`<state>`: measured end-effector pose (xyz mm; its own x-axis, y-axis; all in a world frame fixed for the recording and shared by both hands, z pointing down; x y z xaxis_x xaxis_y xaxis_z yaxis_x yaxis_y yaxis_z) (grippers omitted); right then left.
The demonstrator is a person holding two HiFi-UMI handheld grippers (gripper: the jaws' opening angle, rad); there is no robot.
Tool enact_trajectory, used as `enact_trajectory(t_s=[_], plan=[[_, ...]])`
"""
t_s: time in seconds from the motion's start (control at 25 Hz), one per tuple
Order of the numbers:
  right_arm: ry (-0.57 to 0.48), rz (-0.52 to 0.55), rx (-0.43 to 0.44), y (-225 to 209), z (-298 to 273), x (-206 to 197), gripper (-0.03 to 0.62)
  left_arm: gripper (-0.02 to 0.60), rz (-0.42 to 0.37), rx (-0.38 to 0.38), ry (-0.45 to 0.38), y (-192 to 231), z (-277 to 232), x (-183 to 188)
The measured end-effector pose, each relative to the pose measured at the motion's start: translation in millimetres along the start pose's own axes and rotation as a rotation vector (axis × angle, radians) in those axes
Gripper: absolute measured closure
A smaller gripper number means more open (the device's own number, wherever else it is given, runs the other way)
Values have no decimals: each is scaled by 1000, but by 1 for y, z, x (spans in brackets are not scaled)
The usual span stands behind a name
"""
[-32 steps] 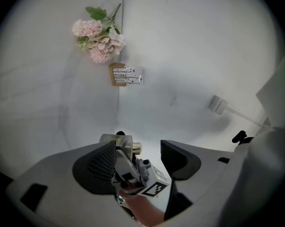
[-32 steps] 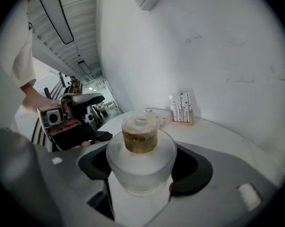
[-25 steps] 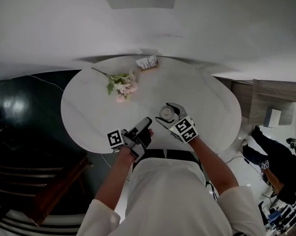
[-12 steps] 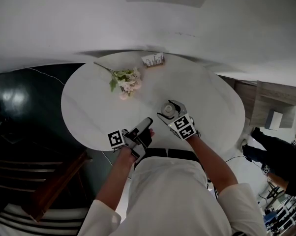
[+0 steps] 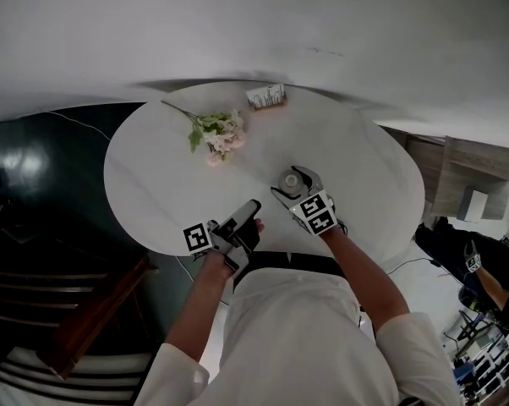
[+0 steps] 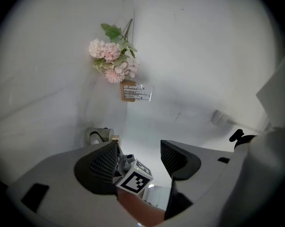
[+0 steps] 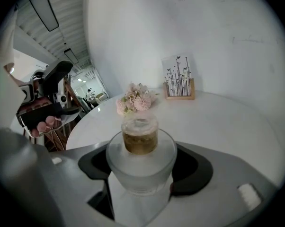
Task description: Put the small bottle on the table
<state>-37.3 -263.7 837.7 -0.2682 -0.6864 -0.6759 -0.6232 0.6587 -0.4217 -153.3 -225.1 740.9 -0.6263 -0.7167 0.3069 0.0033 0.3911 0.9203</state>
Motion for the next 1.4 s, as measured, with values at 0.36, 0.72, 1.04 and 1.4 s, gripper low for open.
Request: enact_trajectory(t_s=[0.36,0.72,1.04,1.4], plan=[[7,91,-34,1,-3,-10,243,296,-2,-16,-26,2,5,-4],[72,199,-53,2,-6,-22,240,296,-12,-33,-81,3,22,-19],[113,276,-51,15,0,-21,226,296,-57,-103,-205,-25,73,-40],[44,308,-37,34,31,5,221,299,-107,-149,-263,-36,99,-64]])
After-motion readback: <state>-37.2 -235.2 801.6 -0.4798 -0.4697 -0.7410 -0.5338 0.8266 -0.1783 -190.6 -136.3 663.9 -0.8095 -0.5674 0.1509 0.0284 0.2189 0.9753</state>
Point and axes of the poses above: the fingertips, and each gripper's own axes: z backward along the fingers, y to its left, x out of its top, the point moved 4 cm from there along z, backward along the fingers, and after that the axes turned 5 degrees about x, right-handed, at the moved point
